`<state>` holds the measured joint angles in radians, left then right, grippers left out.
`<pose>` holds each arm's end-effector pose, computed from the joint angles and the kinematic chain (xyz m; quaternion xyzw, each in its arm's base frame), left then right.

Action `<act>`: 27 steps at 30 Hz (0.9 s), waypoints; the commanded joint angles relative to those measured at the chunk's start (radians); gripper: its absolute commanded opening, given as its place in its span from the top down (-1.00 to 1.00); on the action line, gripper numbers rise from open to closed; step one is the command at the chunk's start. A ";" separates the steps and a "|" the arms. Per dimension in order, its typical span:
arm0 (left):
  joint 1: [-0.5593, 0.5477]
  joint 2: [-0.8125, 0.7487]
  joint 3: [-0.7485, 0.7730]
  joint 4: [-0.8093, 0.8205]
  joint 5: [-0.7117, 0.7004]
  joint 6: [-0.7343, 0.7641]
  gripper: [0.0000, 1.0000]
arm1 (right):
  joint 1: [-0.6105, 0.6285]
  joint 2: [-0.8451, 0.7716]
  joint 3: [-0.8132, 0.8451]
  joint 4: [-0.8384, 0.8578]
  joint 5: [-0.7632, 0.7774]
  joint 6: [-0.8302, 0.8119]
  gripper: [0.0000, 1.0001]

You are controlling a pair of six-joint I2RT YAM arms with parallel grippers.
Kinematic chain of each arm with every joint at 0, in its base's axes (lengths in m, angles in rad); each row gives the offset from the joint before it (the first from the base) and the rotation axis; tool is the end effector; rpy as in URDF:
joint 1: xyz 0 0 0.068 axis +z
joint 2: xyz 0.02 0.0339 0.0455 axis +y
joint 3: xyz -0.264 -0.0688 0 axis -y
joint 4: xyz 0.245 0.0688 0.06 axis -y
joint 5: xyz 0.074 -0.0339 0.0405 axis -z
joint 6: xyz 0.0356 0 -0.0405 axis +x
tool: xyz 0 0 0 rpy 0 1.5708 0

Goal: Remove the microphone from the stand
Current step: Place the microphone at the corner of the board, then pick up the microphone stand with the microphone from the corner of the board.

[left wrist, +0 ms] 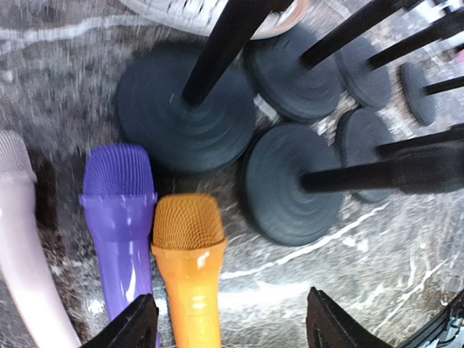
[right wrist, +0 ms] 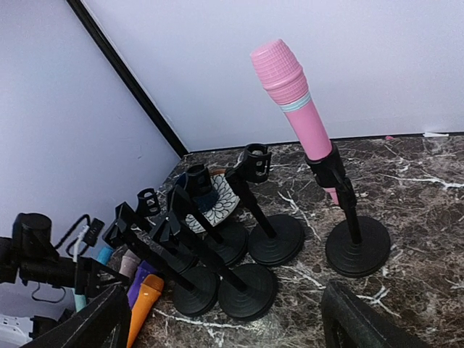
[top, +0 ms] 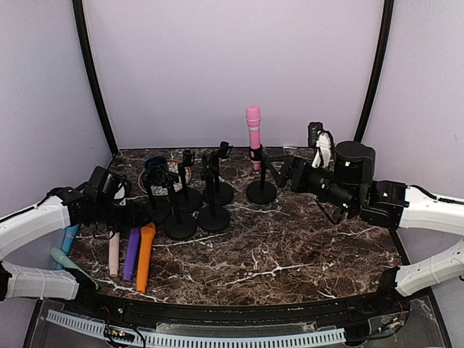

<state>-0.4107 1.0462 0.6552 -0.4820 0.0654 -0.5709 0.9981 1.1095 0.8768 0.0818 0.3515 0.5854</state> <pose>0.1893 -0.0850 0.2202 -0.0640 0.9371 -0.1881 0.2869 0.1517 0.2127 0.3356 -0.0414 0.7542 0.3635 0.5453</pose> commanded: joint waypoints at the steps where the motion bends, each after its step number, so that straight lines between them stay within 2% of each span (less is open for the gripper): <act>1: 0.028 -0.064 0.123 -0.095 -0.053 0.081 -0.50 | -0.012 -0.045 0.046 -0.074 0.085 -0.078 -0.88; 4: 0.080 -0.048 0.184 -0.118 -0.024 0.169 -0.64 | -0.029 -0.056 0.078 -0.131 0.087 -0.131 -0.95; 7: 0.199 -0.022 0.232 -0.112 0.056 0.238 -0.68 | -0.079 -0.039 0.112 -0.176 0.042 -0.167 -0.97; 11: 0.340 -0.026 0.278 -0.067 0.143 0.325 -0.70 | -0.185 0.023 0.171 -0.200 -0.105 -0.221 -0.97; 13: 0.371 -0.045 0.286 -0.026 0.132 0.366 -0.73 | -0.234 0.076 0.216 -0.202 -0.192 -0.259 -0.97; 17: 0.378 -0.097 0.249 0.081 0.080 0.433 -0.75 | -0.304 0.220 0.335 -0.203 -0.310 -0.327 -0.97; 21: 0.377 -0.141 0.158 0.180 0.114 0.442 -0.75 | -0.353 0.358 0.474 -0.196 -0.383 -0.380 -0.97; 24: 0.378 -0.154 0.089 0.231 0.120 0.436 -0.75 | -0.365 0.462 0.609 -0.212 -0.397 -0.427 -0.96; 27: 0.378 -0.144 0.095 0.219 0.117 0.450 -0.73 | -0.366 0.555 0.721 -0.231 -0.398 -0.474 -0.96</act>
<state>-0.0372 0.8974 0.7685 -0.3122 0.1692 -0.1570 0.6395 1.5875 1.4574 -0.1570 0.0032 0.2031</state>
